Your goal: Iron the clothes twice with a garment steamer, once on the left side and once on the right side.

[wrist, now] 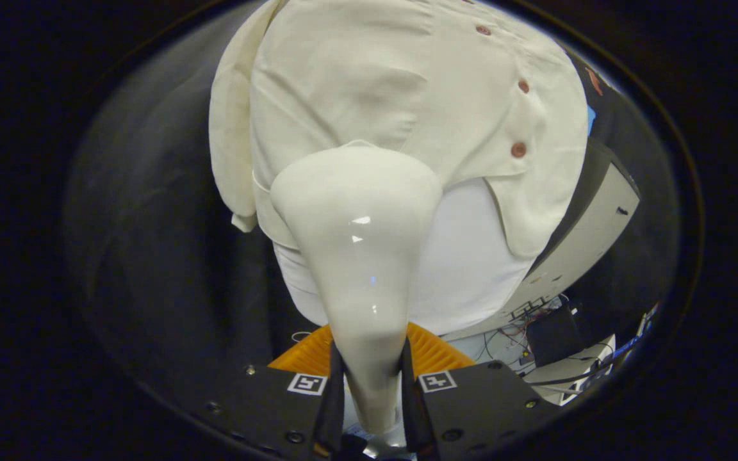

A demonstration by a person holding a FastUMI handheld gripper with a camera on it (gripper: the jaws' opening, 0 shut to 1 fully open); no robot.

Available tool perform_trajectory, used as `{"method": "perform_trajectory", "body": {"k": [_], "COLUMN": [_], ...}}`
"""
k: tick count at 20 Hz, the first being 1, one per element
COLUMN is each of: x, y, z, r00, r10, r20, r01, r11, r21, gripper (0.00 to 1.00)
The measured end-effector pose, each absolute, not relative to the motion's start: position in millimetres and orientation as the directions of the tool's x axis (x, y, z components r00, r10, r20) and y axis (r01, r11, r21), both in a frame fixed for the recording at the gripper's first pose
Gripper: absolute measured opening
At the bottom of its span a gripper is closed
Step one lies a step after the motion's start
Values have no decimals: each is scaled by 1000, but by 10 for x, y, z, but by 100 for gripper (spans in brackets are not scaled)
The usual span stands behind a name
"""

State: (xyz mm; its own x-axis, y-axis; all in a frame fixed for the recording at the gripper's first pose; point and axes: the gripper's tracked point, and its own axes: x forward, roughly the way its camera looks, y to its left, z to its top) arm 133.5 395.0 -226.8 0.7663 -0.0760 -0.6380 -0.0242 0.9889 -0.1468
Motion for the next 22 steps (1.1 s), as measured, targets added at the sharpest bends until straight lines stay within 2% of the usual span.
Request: {"method": "perform_trajectory", "body": {"k": [9, 22], "x": [1247, 1562], "y": [3671, 2806], "z": [-672, 802], "r00": [883, 957], "r10": [-67, -116], "r20": [-465, -266], "r01": [24, 110], "r11": [995, 993], "r21": [-98, -40], "gripper": [37, 36]}}
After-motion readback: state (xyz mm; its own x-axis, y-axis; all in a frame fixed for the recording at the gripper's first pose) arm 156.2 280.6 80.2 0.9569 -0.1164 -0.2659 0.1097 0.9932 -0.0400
